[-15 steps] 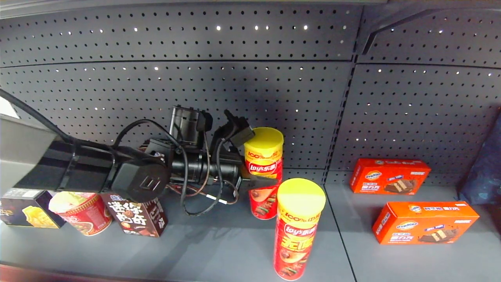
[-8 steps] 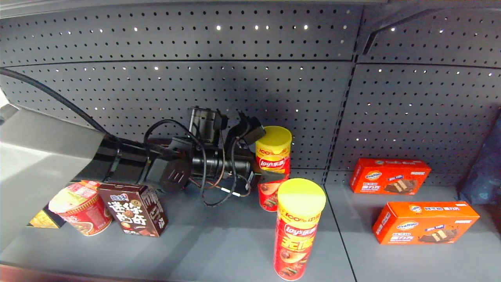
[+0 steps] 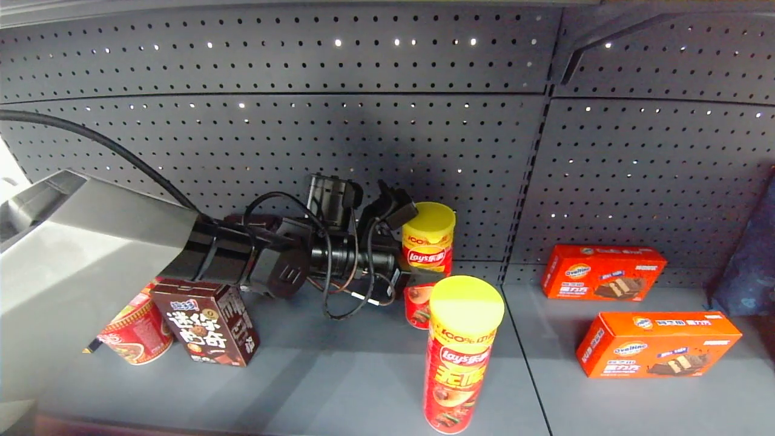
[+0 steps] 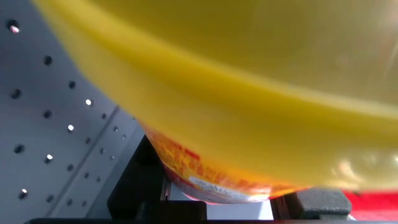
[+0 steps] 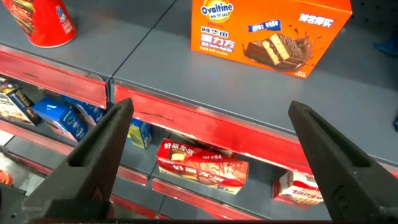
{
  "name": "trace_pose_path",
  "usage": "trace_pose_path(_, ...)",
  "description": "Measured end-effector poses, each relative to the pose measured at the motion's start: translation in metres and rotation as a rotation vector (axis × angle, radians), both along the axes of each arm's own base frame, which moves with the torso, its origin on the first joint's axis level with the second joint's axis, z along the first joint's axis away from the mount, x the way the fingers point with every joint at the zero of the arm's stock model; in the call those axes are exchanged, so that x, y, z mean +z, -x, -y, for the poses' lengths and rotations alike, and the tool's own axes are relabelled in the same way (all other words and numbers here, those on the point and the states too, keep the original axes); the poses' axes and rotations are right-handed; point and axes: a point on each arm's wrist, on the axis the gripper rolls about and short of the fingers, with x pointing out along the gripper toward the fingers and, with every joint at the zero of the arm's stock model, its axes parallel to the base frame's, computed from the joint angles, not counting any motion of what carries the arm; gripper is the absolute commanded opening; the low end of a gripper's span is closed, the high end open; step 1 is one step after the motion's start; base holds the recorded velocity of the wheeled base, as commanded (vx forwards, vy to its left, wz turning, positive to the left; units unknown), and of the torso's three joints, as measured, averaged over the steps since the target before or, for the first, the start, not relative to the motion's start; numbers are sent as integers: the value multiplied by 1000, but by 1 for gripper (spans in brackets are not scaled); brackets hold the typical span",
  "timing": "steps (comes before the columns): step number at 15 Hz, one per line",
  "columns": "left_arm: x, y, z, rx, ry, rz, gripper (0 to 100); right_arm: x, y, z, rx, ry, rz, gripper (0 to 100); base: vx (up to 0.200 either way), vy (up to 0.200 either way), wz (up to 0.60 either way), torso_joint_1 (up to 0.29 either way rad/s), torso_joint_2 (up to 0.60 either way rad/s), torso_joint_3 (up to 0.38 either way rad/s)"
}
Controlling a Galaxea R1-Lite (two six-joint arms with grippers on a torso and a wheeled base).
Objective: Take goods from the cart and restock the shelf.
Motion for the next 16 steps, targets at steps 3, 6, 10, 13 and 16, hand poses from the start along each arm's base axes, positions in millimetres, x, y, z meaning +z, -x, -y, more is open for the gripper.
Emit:
trace_pose_path(3, 1, -5, 8, -10, -4, -8, 0, 0, 0, 0, 0, -2, 5, 100, 0, 0, 0, 0, 0, 0)
trace_pose_path(6, 0, -8, 13, -19, -6, -3, 0, 0, 1, 0, 0, -3, 8, 100, 0, 0, 0, 0, 0, 0)
trace_pose_path(10, -4, -10, 15, -24, -12, 1, 0, 0, 1, 0, 0, -3, 7, 100, 0, 0, 0, 0, 0, 0)
trace_pose_path(13, -10, -12, 15, -31, -29, 17, 100, 0, 1, 0, 0, -3, 7, 100, 0, 0, 0, 0, 0, 0)
trace_pose_path(16, -15, -11, 15, -14, -46, 14, 100, 0, 1, 0, 0, -3, 7, 100, 0, 0, 0, 0, 0, 0)
